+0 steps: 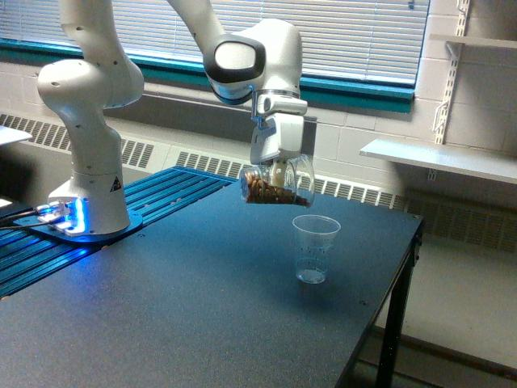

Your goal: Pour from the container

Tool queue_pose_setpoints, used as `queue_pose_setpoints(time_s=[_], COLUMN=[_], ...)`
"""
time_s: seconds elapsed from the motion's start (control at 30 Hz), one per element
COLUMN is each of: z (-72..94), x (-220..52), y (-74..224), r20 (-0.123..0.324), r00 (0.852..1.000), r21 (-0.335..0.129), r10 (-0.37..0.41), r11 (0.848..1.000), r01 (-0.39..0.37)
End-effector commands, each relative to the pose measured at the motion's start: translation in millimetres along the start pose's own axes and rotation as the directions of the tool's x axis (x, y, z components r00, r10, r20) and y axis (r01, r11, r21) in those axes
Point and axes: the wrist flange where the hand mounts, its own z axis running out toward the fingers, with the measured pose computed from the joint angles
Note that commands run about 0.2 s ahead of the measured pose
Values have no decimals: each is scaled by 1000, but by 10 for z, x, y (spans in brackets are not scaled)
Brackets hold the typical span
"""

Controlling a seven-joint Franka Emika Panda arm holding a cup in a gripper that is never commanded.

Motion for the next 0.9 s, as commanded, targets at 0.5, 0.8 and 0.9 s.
queue_pose_setpoints(time_s=[0.5,0.8,0.9], z=[-100,-130,-152], x=[61,68,76], y=[-171,-212,-211], r20=[-4,-5,-7], r00=[997,995,994], r21=[-61,-83,-96], r10=[-80,-105,-113], r11=[995,991,989], r01=[80,104,112])
